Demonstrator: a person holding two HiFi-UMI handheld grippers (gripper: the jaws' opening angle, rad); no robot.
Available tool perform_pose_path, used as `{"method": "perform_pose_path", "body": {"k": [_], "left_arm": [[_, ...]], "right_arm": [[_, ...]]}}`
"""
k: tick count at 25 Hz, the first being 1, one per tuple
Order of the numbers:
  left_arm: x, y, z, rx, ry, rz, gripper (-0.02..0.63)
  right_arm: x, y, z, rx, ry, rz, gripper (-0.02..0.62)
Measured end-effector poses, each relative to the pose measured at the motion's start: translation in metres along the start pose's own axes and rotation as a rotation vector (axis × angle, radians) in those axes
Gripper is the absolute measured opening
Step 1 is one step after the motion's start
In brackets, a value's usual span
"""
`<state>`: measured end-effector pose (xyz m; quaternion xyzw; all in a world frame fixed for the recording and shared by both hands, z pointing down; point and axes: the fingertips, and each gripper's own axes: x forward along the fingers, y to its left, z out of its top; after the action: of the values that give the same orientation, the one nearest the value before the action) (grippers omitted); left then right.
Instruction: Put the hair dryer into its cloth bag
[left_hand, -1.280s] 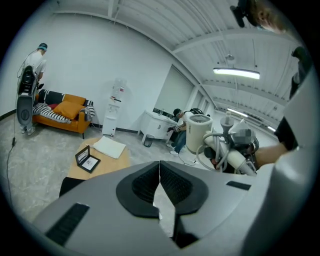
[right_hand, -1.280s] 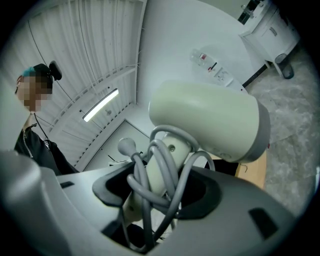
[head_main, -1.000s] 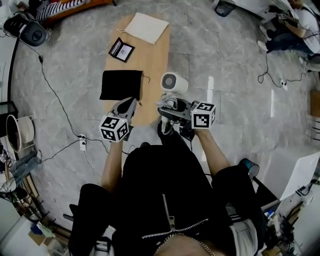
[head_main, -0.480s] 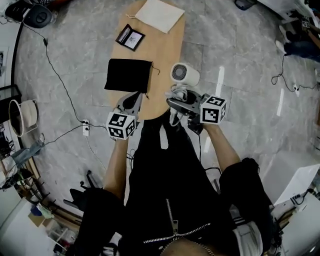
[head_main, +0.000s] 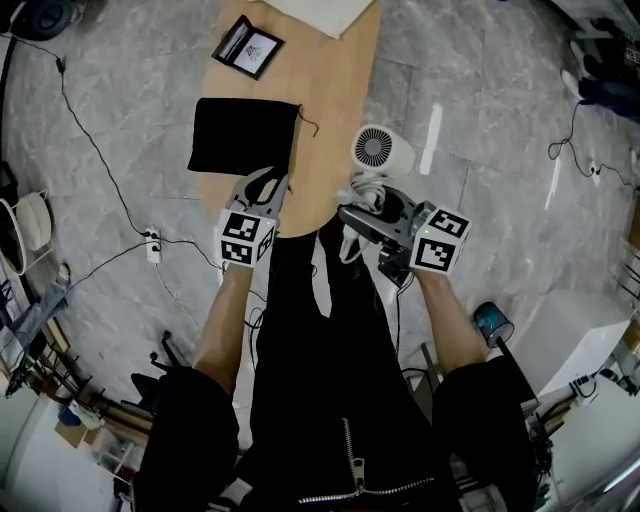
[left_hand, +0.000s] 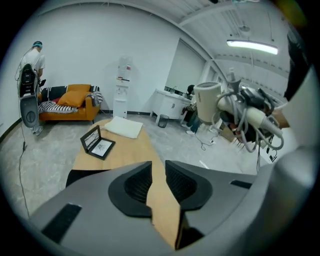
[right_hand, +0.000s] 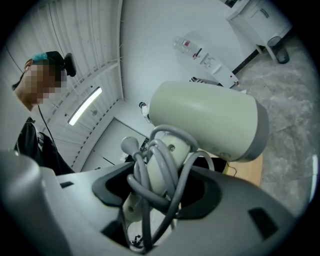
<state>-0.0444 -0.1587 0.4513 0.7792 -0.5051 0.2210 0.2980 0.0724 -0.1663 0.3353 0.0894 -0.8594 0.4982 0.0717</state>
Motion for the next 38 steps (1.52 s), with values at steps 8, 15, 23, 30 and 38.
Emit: {"method": "perform_pose_path", "body": {"k": [8,15,23,30,38], "left_arm": [[0.087,0.056,-0.080,0.006,0.123,0.105,0.163],[0.145,0.081,-0.154,0.092,0.292,0.185,0.243],[0.168,0.100,-0.191,0.271,0.358,0.249,0.214],[0.146,0.115,-0.167,0.173,0.232,0.233,0.046],[0.138,0.103,-0.185,0.129,0.328,0.087,0.132]], "right_arm": [[0.030,-0.077,-0.040,0.044,0.003,-0.064,0.250],[0.047,-0.130,-0.086,0.083,-0.006,-0.112,0.253],[0.058,-0.158,-0.130,0.100,0.038,-0.133,0.253],[0.073,-0.175,-0.146,0.098,0.093,-0.135,0.253],[0.090,-0.178,-0.158,0.059,0.188,-0.112,0.253]]}}
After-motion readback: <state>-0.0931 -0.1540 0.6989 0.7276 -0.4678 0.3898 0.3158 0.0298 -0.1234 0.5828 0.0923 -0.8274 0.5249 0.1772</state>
